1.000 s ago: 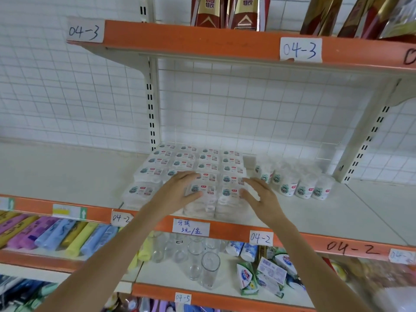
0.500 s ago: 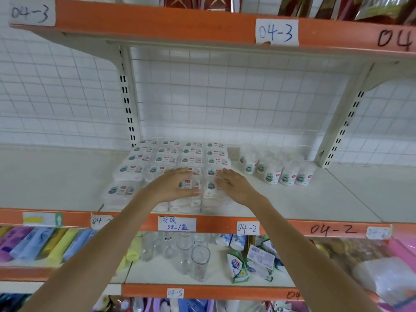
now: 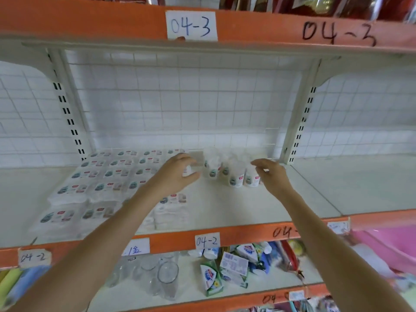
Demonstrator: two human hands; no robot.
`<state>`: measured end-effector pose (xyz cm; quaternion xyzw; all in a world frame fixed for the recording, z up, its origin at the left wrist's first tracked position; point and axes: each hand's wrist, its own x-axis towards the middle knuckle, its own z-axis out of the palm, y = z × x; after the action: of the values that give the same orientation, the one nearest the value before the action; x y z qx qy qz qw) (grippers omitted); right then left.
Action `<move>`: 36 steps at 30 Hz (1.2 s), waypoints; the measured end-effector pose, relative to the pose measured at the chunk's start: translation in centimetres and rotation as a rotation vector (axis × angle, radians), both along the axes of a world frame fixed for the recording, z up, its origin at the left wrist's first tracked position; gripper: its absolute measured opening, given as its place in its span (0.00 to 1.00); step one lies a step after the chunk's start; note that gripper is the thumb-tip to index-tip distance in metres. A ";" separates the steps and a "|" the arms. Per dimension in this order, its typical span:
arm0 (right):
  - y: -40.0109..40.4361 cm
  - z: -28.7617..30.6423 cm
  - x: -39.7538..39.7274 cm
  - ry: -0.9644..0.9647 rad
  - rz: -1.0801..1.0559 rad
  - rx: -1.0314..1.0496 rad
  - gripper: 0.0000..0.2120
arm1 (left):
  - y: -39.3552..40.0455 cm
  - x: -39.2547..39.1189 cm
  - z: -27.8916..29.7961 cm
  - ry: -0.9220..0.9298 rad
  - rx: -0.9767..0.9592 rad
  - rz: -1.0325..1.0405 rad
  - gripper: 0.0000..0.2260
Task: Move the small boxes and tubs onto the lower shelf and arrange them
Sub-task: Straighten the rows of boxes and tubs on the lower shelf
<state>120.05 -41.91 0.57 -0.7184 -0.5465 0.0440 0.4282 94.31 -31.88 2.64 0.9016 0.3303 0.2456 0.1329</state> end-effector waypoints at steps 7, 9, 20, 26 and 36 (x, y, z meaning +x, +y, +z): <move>2.4 0.3 7.8 -0.268 0.146 -0.123 0.12 | 1.6 12.0 -1.4 0.016 -0.119 0.030 0.14; 3.3 0.0 8.6 -0.353 0.257 -0.138 0.12 | 1.9 14.1 -2.2 0.022 -0.135 0.056 0.15; 5.6 -1.7 10.4 -0.374 0.418 -0.077 0.11 | 2.8 17.0 -4.1 -0.032 -0.099 0.094 0.13; 5.8 -2.3 10.5 -0.382 0.423 -0.090 0.13 | 3.0 16.9 -4.2 -0.051 -0.098 0.071 0.13; 3.6 -0.4 13.7 -0.201 0.331 -0.149 0.15 | 2.1 19.0 -2.6 -0.046 0.025 -0.015 0.15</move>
<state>133.77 -38.31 0.14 -0.6492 -0.6923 0.0823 0.3040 113.34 -29.78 0.03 0.8999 0.3171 0.2692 0.1309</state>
